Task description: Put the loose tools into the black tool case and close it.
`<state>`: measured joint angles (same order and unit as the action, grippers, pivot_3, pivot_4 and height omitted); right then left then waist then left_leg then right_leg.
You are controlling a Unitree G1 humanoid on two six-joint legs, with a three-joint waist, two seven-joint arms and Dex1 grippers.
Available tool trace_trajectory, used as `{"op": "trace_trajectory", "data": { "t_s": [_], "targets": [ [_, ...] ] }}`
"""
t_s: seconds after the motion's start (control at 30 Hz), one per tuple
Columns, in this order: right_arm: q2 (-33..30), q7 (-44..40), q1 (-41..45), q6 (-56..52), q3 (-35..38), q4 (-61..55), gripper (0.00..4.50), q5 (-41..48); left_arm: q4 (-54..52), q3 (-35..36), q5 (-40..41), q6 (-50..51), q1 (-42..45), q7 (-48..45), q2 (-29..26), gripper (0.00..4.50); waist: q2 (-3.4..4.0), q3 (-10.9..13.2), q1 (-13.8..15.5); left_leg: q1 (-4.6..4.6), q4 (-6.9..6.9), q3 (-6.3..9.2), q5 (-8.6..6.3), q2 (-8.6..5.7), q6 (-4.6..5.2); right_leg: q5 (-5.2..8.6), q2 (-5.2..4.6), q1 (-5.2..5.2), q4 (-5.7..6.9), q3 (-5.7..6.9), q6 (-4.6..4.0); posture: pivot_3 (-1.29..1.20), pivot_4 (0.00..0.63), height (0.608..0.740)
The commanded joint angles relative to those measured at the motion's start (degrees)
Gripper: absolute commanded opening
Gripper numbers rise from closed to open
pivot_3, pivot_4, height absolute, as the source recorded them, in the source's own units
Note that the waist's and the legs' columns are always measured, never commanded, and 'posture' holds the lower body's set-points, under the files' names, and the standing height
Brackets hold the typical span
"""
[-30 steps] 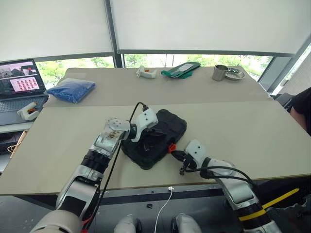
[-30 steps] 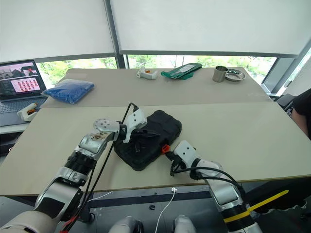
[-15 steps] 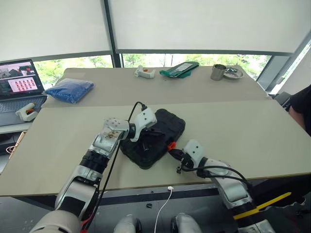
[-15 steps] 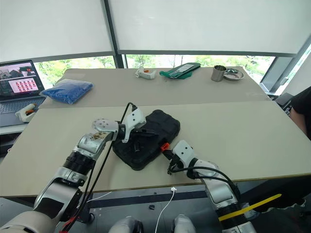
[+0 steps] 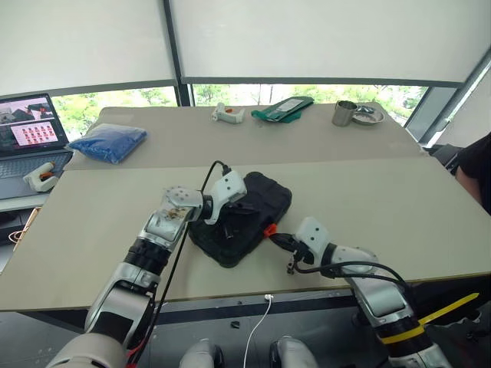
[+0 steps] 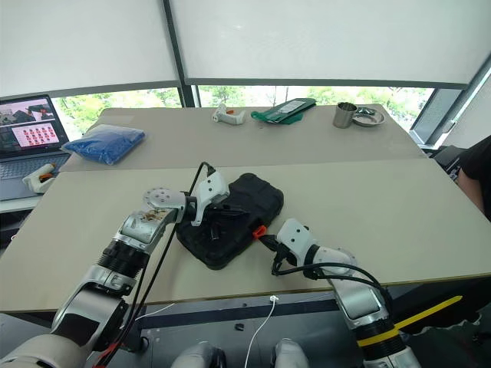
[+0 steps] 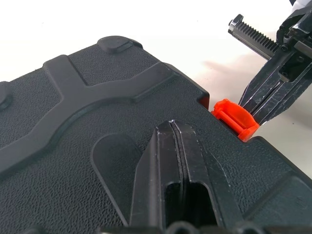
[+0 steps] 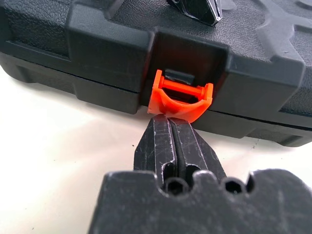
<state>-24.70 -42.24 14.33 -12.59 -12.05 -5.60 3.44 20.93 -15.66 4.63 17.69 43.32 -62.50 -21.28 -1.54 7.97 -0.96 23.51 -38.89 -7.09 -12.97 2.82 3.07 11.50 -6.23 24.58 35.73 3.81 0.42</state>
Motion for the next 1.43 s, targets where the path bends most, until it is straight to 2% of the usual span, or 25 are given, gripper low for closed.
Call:
{"op": "trace_trajectory", "data": {
  "t_s": [0.03, 0.33, 0.47, 0.6, 0.63, 0.67, 0.73, 0.87, 0.9, 1.0, 1.1, 1.2, 1.23, 1.43],
  "targets": [
    [0.97, -0.51, 3.98, 1.29, 1.57, -7.87, 0.0, 3.05, 3.56, -4.23, -2.33, 3.44, -3.71, -1.13, 0.19, 0.04, 0.0, 0.0, 0.0, 0.0, 0.0, 0.0, 0.0, 0.0, 0.0, 0.0, 0.0, 0.0, 0.0, 0.0, 0.0, 0.0, 0.15, 0.74],
    [2.23, -0.13, 6.94, 0.72, 2.73, -5.51, 0.0, 3.09, 2.62, -4.35, -2.39, 3.96, -4.83, -1.65, -0.36, 0.04, 0.06, -0.04, 0.17, -0.25, 0.1, 0.15, -0.03, 0.02, -0.05, -0.01, 0.03, -0.09, 0.0, 0.05, -0.05, 0.0, 0.15, 0.74],
    [-0.46, -2.46, 3.79, -0.63, 4.82, -8.71, 0.0, 6.16, 2.43, -0.39, 0.36, 1.07, -5.4, -0.79, -0.11, 0.04, 0.17, -0.14, 0.87, -0.26, 0.18, 0.29, -0.15, 0.02, -0.19, 0.15, 0.01, -0.12, -0.4, 0.24, -0.13, 0.0, 0.15, 0.74],
    [-4.81, -4.42, -2.15, -4.07, 11.01, -14.73, 0.0, 12.32, -0.12, 6.02, 6.74, 0.67, -5.98, -3.41, -1.67, 0.04, 0.2, -0.15, 0.77, 0.01, 0.22, 0.22, -0.15, -0.07, 0.3, -0.03, -0.03, -0.24, -0.64, 0.11, 0.07, 0.0, 0.15, 0.74],
    [-6.2, -5.08, -3.86, -4.27, 12.72, -15.73, 0.6, 13.57, -1.23, 7.81, 8.43, -1.34, -6.52, -4.82, -2.27, 0.56, 0.2, -0.14, 0.68, 0.02, 0.21, 0.22, -0.21, -0.07, 0.31, -0.05, -0.02, -0.23, -0.65, 0.1, 0.09, 0.0, 0.15, 0.74],
    [-7.39, -5.61, -5.31, -4.29, 14.2, -16.49, 0.82, 14.49, -2.37, 9.23, 9.86, -2.72, -7.12, -6.12, -3.06, 0.74, 0.21, -0.13, 0.54, 0.02, 0.22, 0.22, -0.26, -0.07, 0.31, -0.05, -0.01, -0.22, -0.64, 0.11, 0.11, 0.0, 0.15, 0.74],
    [-9.55, -6.72, -7.78, -3.15, 16.63, -16.98, 1.49, 15.37, -4.25, 11.66, 11.88, -5.1, -8.58, -8.01, -5.04, 1.48, 0.18, -0.08, 0.39, 0.05, 0.24, 0.22, -0.31, -0.02, 0.26, -0.04, 0.04, -0.15, -0.65, 0.14, 0.11, 0.0, 0.15, 0.74],
    [-12.97, -10.16, -12.81, 8.06, 21.58, -13.12, 2.91, 13.75, -8.2, 17.67, 14.71, -9.44, -14.11, -10.6, -12.0, 2.97, 0.21, 0.02, 0.15, 0.28, 0.27, 0.25, -0.32, 0.02, 0.24, 0.02, 0.14, 0.1, -0.63, 0.16, 0.12, 0.0, 0.15, 0.74],
    [-13.19, -12.56, -13.65, 11.6, 22.53, -11.39, 3.16, 14.86, -8.87, 18.77, 14.61, -10.49, -15.94, -10.82, -13.89, 3.23, 0.22, 0.05, 0.16, 0.32, 0.3, 0.23, -0.32, 0.02, 0.24, 0.04, 0.15, 0.2, -0.63, 0.14, 0.15, 0.0, 0.15, 0.74],
    [-15.91, -18.43, -16.6, 17.91, 25.27, -5.51, 4.32, 16.15, -9.11, 23.14, 12.54, -15.89, -22.68, -8.93, -19.52, 4.48, 0.24, 0.14, 0.36, 0.35, 0.31, 0.18, -0.33, 0.02, 0.23, 0.15, 0.15, 0.25, -0.65, 0.13, 0.33, 0.0, 0.15, 0.74],
    [-17.65, -20.91, -17.49, 18.97, 27.57, -1.88, 4.45, 18.15, -6.6, 26.95, 9.36, -21.64, -28.12, -5.17, -23.9, 4.5, 0.28, 0.26, 0.57, 0.35, 0.31, 0.16, -0.34, -0.02, 0.23, 0.28, 0.01, 0.24, -0.71, 0.11, 0.18, 0.0, 0.15, 0.74],
    [-18.44, -22.63, -17.82, 21.87, 27.97, 1.63, 4.45, 17.58, -6.27, 28.91, 9.93, -21.8, -32.12, -4.21, -25.63, 4.5, 0.3, 0.39, 1.33, 0.36, 0.3, 0.13, -0.35, -0.04, 0.22, 0.36, -0.12, 0.35, -0.7, 0.13, 0.02, 0.0, 0.15, 0.74],
    [-18.72, -23.15, -17.6, 23.33, 27.88, 3.51, 4.45, 16.83, -6.39, 29.57, 10.01, -22.84, -34.27, -4.21, -25.89, 4.5, 0.3, 0.39, 1.53, 0.37, 0.3, 0.13, -0.58, -0.05, -0.17, 0.36, -0.18, 0.5, -0.7, 0.14, 0.02, 0.0, 0.15, 0.74],
    [-19.33, -23.3, -15.25, 25.25, 27.47, 7.61, 4.45, 16.26, -9.36, 30.45, 10.45, -23.67, -38.42, -0.53, -25.36, 4.5, 0.33, 0.46, 1.87, 0.43, 0.3, 0.1, -0.63, -0.05, -0.21, 0.35, -0.22, 0.54, -0.7, 0.17, 0.0, 0.0, 0.15, 0.74]
  ]
}}
